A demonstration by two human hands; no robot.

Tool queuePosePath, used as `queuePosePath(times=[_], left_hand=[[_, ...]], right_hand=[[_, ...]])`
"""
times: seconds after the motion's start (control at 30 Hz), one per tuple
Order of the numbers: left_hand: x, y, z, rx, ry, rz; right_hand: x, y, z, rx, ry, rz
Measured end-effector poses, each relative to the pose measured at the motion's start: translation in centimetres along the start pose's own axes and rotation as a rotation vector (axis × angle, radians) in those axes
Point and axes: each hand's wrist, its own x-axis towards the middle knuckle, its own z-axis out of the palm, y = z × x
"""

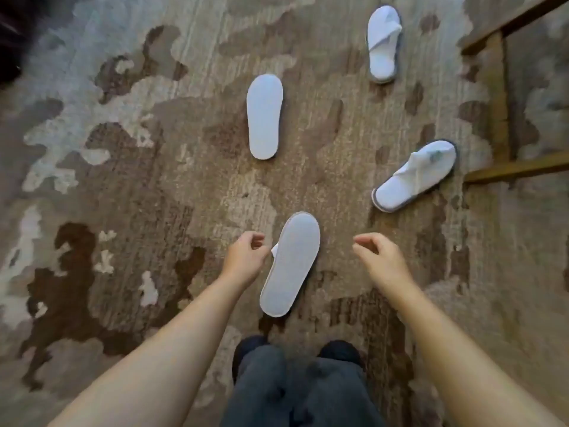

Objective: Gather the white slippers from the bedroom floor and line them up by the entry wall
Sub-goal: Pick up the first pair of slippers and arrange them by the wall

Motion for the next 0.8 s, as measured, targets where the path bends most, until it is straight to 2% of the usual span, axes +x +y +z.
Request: queuePosePath(times=[0.1, 0.23, 0.37, 0.53, 0.67, 0.8], left_hand=[[7.5, -3.3, 5.3, -0.022, -0.012, 0.01], [14.9, -7.7, 10.3, 0.087, -0.08, -0.022], [18.5, -9.5, 12.2, 0.179, -0.078, 0.027], [19.1, -8.1, 12.2, 0.084, -0.164, 0.076], [19.1, -4.3, 13.5, -0.04, -0.138, 0.178], [20.7, 0.5, 15.1, -0.209, -0.068, 0.247]], right_hand=[[7.0, 6.0, 2.9, -0.007, 0.031, -0.001], [14.6, 12.4, 6.0, -0.019, 0.046, 0.056], [18.2, 14.7, 7.6, -0.017, 0.066, 0.057], [19.1, 14.6, 6.3, 0.022, 0.086, 0.066], [20.2, 14.1, 3.1, 0.117, 0.292, 0.05], [22.8, 14.4, 0.0, 0.17, 0.525, 0.147]])
